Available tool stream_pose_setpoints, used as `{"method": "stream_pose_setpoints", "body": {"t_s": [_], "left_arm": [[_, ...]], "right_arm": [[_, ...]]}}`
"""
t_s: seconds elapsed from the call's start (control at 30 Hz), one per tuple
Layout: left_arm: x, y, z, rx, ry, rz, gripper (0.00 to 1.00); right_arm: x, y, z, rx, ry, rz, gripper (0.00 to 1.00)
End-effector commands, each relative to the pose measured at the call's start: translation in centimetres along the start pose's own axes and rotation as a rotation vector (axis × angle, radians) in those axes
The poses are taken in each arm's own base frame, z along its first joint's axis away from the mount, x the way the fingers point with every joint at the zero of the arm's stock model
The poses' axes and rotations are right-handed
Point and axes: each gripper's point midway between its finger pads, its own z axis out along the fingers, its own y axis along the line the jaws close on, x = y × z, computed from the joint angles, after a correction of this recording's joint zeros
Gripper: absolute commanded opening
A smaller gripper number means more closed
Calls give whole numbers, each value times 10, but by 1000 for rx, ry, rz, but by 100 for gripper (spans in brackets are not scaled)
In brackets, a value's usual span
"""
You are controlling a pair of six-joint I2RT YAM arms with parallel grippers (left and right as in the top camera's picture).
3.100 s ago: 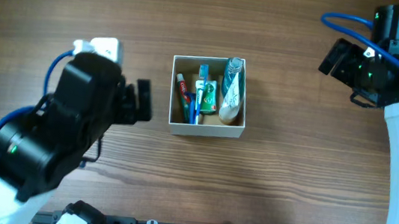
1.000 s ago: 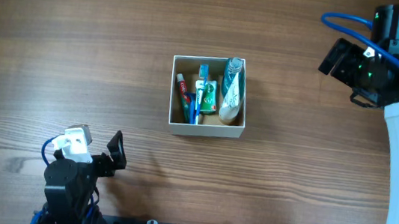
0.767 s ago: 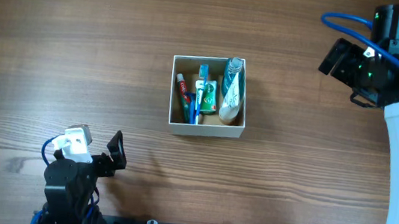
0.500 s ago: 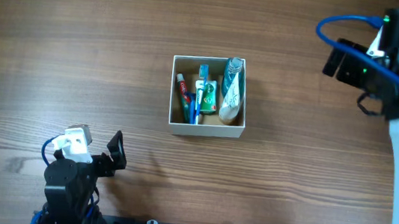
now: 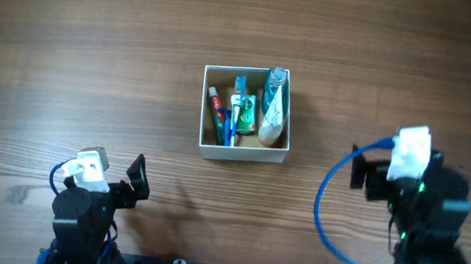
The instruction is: Pack container
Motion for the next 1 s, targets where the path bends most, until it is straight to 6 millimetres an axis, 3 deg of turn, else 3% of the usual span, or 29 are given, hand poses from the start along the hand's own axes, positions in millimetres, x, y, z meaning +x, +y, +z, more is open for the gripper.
{"method": "stream_pose_setpoints", "body": {"t_s": [0.0, 0.33, 0.83, 0.97], "left_arm": [[9, -2, 3, 21, 22, 20, 100], [9, -2, 3, 21, 22, 20, 100], [9, -2, 3, 21, 22, 20, 100], [9, -2, 3, 21, 22, 20, 100]], "right_arm": [[21, 7, -7, -7, -59, -19, 100], [64, 15, 1, -1, -87, -14, 100], [97, 21, 17, -3, -84, 11, 100], [97, 21, 17, -3, -85, 11, 100]]}}
